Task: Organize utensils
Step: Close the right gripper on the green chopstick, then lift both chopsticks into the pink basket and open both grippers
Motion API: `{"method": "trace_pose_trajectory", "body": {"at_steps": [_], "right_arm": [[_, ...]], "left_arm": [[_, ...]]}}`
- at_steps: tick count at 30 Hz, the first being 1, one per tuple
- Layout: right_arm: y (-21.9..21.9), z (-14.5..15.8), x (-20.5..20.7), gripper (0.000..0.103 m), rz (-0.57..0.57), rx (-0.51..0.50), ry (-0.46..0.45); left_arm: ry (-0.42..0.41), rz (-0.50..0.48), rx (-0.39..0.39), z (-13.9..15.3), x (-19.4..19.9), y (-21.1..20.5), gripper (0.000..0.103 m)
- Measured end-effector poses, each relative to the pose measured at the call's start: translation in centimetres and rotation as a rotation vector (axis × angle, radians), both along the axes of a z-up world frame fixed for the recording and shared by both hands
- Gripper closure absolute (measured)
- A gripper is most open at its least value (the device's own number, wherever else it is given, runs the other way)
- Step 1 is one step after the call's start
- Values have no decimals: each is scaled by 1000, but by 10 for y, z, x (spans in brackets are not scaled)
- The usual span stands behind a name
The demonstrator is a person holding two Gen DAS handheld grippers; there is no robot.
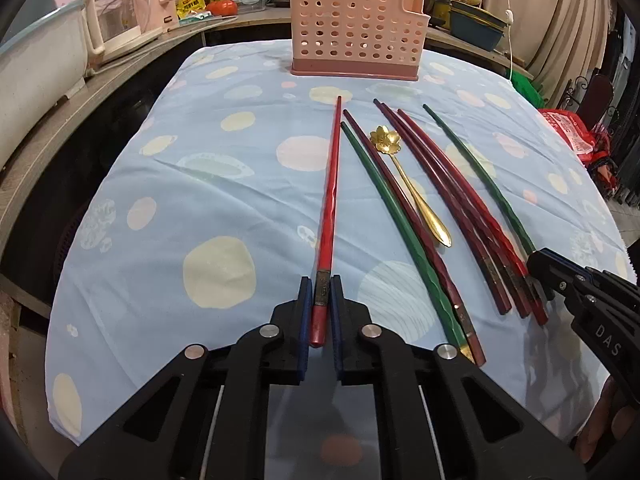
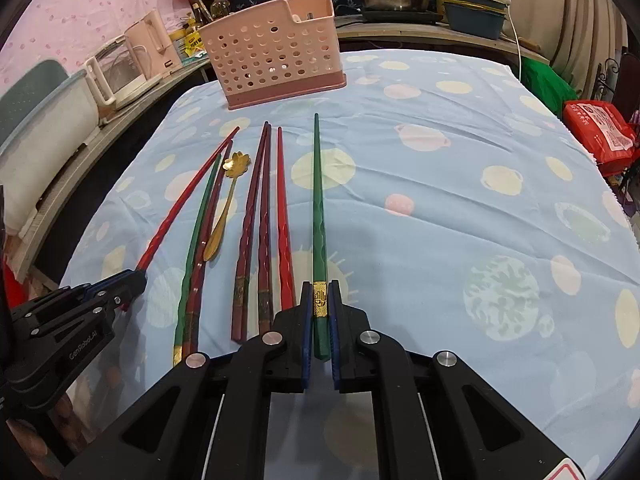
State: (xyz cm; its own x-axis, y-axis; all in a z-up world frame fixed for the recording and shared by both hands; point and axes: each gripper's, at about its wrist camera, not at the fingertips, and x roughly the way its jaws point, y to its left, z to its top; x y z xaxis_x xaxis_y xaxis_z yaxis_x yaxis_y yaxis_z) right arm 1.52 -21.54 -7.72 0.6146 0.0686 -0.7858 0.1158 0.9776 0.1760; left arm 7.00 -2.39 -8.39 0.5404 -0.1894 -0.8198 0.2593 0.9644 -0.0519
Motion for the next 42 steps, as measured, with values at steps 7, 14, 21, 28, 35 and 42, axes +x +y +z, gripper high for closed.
{"method": "trace_pose_trajectory", "body": {"at_steps": [7, 14, 21, 28, 35, 42], "right_arm": [[-5, 20, -22, 96, -5, 16, -41], [-9, 49, -44, 96, -15, 33, -112], [-17, 85, -56, 96, -32, 54, -198], [-20, 122, -58, 96, -33, 41, -278], [-22, 152, -48, 96, -33, 15, -350], [-26, 181, -29, 96, -29, -16, -411]], "left_arm": [[39, -2, -47, 4, -12, 8, 96], [28, -2, -81, 19, -27, 19, 96], [-26, -2, -115, 50, -38, 27, 96], [-119, -1, -150, 94, -42, 34, 96], [-230, 2, -177, 142, -29, 37, 96], [-326, 2, -183, 181, -5, 34, 96]]}}
